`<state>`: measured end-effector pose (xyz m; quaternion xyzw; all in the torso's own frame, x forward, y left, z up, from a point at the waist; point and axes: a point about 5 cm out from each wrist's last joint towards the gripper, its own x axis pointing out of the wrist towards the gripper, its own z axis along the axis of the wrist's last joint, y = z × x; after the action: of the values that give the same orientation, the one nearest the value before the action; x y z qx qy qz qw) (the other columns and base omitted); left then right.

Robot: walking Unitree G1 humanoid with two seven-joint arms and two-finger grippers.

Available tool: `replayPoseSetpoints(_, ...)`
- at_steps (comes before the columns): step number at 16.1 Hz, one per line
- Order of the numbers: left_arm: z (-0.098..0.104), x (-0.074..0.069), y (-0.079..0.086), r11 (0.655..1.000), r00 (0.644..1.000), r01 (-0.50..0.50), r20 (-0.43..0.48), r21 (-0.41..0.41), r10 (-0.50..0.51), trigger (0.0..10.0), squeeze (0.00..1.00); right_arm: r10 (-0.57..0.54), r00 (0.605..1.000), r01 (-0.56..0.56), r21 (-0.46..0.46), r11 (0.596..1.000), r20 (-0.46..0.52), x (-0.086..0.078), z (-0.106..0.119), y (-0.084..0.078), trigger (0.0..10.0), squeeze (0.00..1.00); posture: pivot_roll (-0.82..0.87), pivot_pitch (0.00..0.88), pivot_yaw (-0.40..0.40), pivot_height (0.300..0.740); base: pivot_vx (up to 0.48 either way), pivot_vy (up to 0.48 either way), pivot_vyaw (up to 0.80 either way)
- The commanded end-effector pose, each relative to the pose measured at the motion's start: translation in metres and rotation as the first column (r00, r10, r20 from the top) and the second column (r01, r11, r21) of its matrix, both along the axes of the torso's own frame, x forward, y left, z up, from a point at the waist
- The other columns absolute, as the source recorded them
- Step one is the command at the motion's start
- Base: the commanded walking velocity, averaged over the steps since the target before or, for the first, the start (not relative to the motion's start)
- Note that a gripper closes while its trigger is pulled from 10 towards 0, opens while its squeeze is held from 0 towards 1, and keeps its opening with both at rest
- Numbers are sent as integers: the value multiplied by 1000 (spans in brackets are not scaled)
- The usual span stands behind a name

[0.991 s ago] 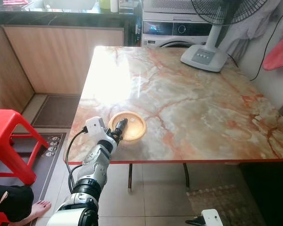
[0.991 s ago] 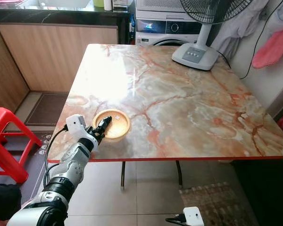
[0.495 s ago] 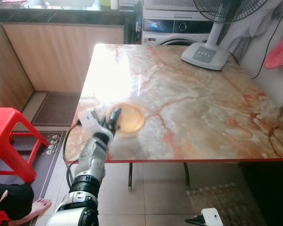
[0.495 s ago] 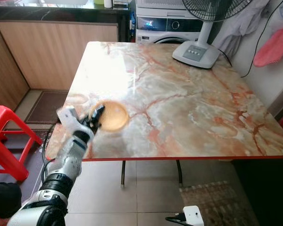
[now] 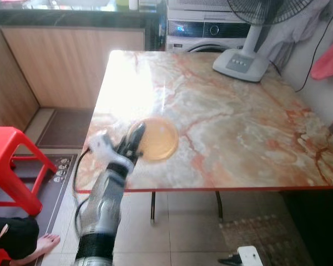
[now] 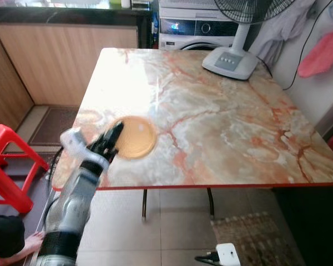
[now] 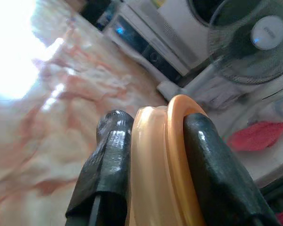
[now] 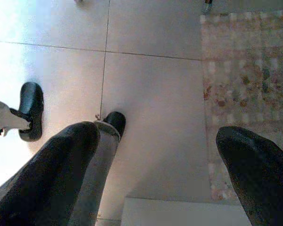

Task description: Restocking fridge

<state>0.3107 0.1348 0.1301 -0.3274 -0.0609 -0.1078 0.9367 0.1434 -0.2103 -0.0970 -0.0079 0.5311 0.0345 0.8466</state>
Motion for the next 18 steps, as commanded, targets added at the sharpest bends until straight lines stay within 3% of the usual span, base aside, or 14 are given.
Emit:
replayPoseSetpoints(1,10,-6,7,998,998,-54,20,13,54,10000,0,-33,999,33,2,999,3,-3,-1,-2,10000,0,90,0,-67,740,0,0,0)
replayPoseSetpoints(6,33,-11,39,966,974,-225,59,130,219,10000,0,-60,998,60,13,998,7,-7,-2,0,10000,0,106,0,-39,740,0,0,0)
replayPoseSetpoints(8,38,-15,45,959,972,-235,58,158,229,10000,0,-76,997,76,21,997,15,-7,-3,2,10000,0,106,0,-21,740,0,0,0)
replayPoseSetpoints(9,36,-15,45,953,972,-234,53,190,228,10000,0,-76,997,75,20,997,15,-6,-2,2,10000,0,116,0,-21,740,0,0,0)
replayPoseSetpoints(10,34,-15,41,932,976,-220,64,287,210,10000,0,-70,997,70,15,997,17,-5,-2,1,10000,0,128,0,-22,740,0,0,0)
replayPoseSetpoints(11,33,-15,37,920,977,-213,68,330,201,10000,0,-71,997,71,11,997,22,-5,-1,0,10000,0,130,0,-22,740,0,0,0)
replayPoseSetpoints(14,28,-16,27,903,982,-186,55,388,179,10000,0,-90,995,90,7,996,37,-4,0,-6,10000,0,133,0,-34,740,0,0,0)
replayPoseSetpoints(18,35,-17,36,873,972,-233,94,427,214,10000,0,-76,997,76,9,997,22,-8,-2,-5,10000,0,181,0,-33,740,0,0,0)
